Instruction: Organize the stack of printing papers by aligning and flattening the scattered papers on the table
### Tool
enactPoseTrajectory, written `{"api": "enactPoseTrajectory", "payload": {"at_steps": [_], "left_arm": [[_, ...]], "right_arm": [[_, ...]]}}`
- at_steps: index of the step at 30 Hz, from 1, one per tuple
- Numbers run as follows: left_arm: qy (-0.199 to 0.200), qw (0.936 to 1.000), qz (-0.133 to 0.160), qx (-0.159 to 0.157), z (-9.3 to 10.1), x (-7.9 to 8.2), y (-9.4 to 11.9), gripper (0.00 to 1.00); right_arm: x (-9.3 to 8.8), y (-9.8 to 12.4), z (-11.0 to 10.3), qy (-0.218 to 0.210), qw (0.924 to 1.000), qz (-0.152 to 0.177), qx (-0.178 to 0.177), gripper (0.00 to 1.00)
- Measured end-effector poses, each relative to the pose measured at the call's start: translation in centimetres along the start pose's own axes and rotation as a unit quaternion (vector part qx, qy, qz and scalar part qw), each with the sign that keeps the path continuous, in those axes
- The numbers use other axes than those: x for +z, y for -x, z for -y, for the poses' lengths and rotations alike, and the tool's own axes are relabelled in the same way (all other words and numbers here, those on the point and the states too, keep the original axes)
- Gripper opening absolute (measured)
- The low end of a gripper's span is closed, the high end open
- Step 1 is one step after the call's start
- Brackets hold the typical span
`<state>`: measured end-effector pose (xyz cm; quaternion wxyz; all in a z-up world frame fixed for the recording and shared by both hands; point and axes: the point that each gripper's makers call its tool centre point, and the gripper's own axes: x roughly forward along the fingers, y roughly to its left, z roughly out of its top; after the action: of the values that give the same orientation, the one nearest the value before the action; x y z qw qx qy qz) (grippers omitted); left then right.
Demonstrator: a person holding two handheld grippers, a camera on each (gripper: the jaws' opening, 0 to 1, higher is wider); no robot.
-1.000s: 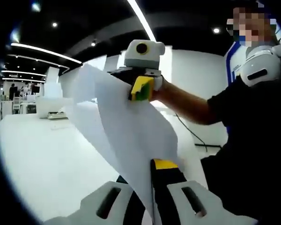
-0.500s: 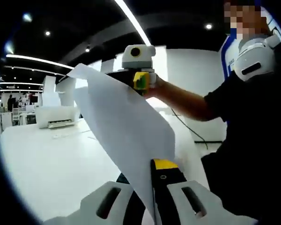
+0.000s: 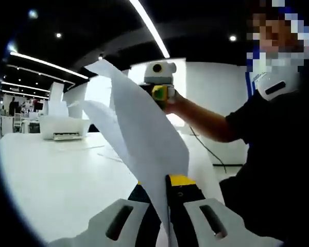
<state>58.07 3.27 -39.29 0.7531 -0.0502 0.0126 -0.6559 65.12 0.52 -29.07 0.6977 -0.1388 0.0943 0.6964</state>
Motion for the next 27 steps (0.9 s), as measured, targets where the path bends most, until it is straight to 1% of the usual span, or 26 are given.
{"api": "enactPoseTrajectory", "payload": {"at_steps": [5,7,11,16,21,24,27], "left_arm": [[0.015,0.9997,0.020,-0.001,-0.1,0.7,0.3,0.06],[0.022,0.9993,0.031,-0.002,-0.1,1.0,0.5,0.06],[0.028,0.9987,0.043,0.000,-0.1,1.4,0.7,0.06],[0.026,0.9986,0.046,0.008,-0.3,1.5,0.8,0.06],[0.017,0.9977,0.064,0.010,-0.3,2.4,1.0,0.06],[0.014,0.9963,0.084,0.005,-0.1,3.4,1.2,0.06],[0.016,0.9957,0.090,0.010,-0.3,3.6,1.2,0.06]], "right_arm": [[1.1,2.0,0.5,-0.003,0.9995,0.024,-0.019,0.31],[1.3,2.4,0.5,-0.002,0.9993,0.029,-0.024,0.31],[1.6,3.3,0.7,0.001,0.9989,0.034,-0.034,0.31],[1.9,4.6,0.7,0.005,0.9981,0.042,-0.045,0.31],[2.1,5.9,0.8,0.006,0.9971,0.048,-0.059,0.31],[2.5,6.8,0.6,0.007,0.9961,0.056,-0.069,0.30],[3.0,7.7,0.8,0.007,0.9950,0.064,-0.076,0.30]]}}
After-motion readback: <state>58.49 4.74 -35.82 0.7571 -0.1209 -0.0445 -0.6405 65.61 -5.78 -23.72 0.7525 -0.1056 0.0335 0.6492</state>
